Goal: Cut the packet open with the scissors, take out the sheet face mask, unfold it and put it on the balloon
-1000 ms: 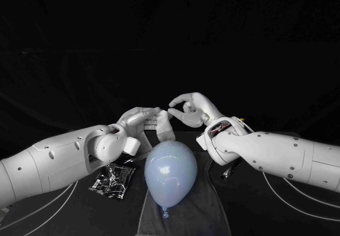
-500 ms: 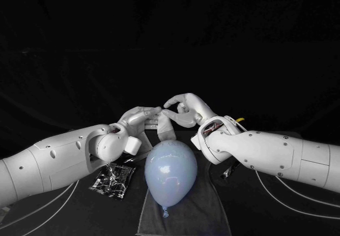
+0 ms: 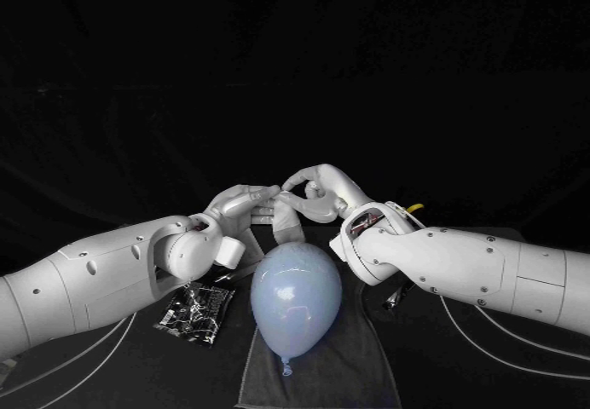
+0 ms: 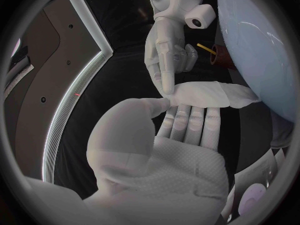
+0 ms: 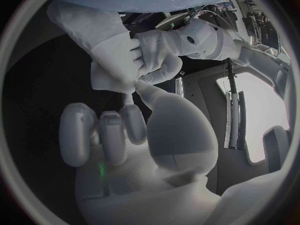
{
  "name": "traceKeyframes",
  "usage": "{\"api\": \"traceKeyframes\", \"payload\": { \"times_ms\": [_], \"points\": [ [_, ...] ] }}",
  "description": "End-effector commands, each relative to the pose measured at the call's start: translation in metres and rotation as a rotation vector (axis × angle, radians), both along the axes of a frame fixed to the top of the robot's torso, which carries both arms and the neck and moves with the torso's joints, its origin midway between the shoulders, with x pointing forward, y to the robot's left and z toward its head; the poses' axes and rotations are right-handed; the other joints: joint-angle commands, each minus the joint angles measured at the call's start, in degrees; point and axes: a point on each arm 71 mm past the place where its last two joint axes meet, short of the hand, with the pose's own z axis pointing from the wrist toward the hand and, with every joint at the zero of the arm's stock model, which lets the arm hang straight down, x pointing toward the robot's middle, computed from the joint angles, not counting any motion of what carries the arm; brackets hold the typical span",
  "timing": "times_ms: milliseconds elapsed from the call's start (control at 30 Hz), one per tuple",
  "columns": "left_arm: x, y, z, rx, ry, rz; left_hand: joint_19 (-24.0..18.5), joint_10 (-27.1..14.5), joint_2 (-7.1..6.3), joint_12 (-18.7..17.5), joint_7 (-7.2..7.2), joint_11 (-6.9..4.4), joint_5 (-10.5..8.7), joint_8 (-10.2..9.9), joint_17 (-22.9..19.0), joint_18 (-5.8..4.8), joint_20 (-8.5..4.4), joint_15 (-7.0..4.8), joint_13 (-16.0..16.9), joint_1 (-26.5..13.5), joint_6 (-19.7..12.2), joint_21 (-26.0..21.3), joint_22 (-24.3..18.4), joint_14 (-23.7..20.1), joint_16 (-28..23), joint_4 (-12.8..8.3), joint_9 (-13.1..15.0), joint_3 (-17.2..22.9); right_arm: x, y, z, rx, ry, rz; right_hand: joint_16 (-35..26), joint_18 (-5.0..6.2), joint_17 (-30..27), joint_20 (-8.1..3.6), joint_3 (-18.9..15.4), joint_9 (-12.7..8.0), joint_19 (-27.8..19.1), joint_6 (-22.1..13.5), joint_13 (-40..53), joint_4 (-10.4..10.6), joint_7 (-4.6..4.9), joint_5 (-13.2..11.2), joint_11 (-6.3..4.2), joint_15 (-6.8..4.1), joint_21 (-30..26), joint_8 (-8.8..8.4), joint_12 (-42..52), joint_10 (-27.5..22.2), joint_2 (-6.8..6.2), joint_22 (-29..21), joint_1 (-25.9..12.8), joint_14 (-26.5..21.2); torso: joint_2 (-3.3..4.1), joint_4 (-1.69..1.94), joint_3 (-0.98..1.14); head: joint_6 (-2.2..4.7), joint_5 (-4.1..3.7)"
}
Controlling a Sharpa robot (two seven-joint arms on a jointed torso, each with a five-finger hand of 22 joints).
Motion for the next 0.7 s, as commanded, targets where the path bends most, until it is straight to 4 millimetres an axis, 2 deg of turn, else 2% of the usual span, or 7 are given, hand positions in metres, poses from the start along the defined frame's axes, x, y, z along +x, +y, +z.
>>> {"api": "traceKeyframes", "payload": {
  "times_ms": [33, 267, 300, 433, 700],
  "points": [
    [-0.0001, -0.0014, 0.0034, -0.01, -0.019, -0.007, 0.31, 0.08, 0.01, -0.16, 0.04, 0.04, 0.24, 0.26, 0.08, 1.01, -0.1, -0.03, -0.04, 0.61, 0.02, 0.3, 0.02, 0.04, 0.03, 0.06, 0.02, 0.32, -0.0009, 0.0004, -0.0019, -0.017, 0.005, 0.005, 0.24, 0.26, 15.05, 0.17, 0.3, 0.3, 1.87, 1.12, 6.43, -0.1, -0.34, 0.12, -0.72, -0.36, 0.52, 0.81, 0.39, 0.22, 1.11, 11.92, 0.73, 6.08, -0.01, 0.01, 0.01, -0.08, 0.11],
    [0.0, -0.001, 0.0034, -0.01, -0.019, -0.006, 0.31, 0.08, 0.01, -0.16, 0.04, 0.04, 0.24, 0.26, 0.08, 1.01, -0.1, -0.03, -0.04, 0.61, 0.02, 0.3, 0.02, 0.04, 0.03, 0.06, 0.02, 0.32, -0.0032, -0.0009, -0.0005, 0.001, -0.024, -0.001, 0.24, 0.08, 15.05, -0.66, 1.56, 1.19, 2.27, 3.89, 6.88, -1.05, -1.94, 0.13, -2.07, -1.45, 1.49, 2.9, 1.13, 0.89, 3.05, 12.19, 2.96, 6.08, 0.01, 0.0, -0.01, -0.08, 0.1],
    [0.0, -0.001, 0.0034, -0.01, -0.019, -0.006, 0.31, 0.08, 0.01, -0.16, 0.04, 0.04, 0.24, 0.26, 0.08, 1.01, -0.1, -0.03, -0.04, 0.61, 0.02, 0.3, 0.02, 0.04, 0.03, 0.06, 0.02, 0.32, -0.0036, -0.0009, -0.0001, 0.004, -0.03, -0.002, 0.24, 0.01, 15.05, -0.88, 2.29, 1.49, 2.42, 4.35, 7.17, -1.63, -2.36, 0.14, -2.44, -1.75, 1.87, 3.5, 1.55, 1.23, 3.82, 12.3, 3.94, 6.08, 0.02, 0.0, -0.01, -0.09, 0.11],
    [0.0, -0.0011, 0.0034, -0.01, -0.019, -0.006, 0.31, 0.08, 0.01, -0.16, 0.04, 0.04, 0.24, 0.26, 0.08, 1.01, -0.1, -0.03, -0.04, 0.61, 0.02, 0.3, 0.02, 0.04, 0.03, 0.06, 0.02, 0.32, -0.0049, -0.0011, 0.0016, 0.016, -0.055, -0.004, 0.24, -0.2, 15.05, -1.45, 3.51, 2.32, 2.79, 4.67, 8.22, -2.75, -2.74, 0.14, -2.87, -2.24, 2.8, 4.92, 3.08, 2.4, 4.67, 12.56, 5.13, 6.08, 0.02, 0.03, 0.0, -0.17, 0.06],
    [-0.0002, -0.0018, 0.0034, -0.01, -0.018, -0.008, 0.31, 0.08, 0.01, -0.16, 0.04, 0.04, 0.24, 0.26, 0.08, 1.01, -0.1, -0.03, -0.04, 0.61, 0.02, 0.3, 0.02, 0.04, 0.03, 0.06, 0.02, 0.32, -0.0072, -0.0006, 0.0039, 0.022, -0.093, -0.011, 0.24, -0.4, 15.05, -1.79, 4.44, 3.21, 3.14, 4.65, 9.54, -3.84, -2.94, 0.14, -3.1, -2.49, 3.7, 6.45, 4.92, 3.69, 4.46, 12.81, 5.37, 6.08, 0.02, 0.07, 0.02, -0.29, 0.02]
  ]
}}
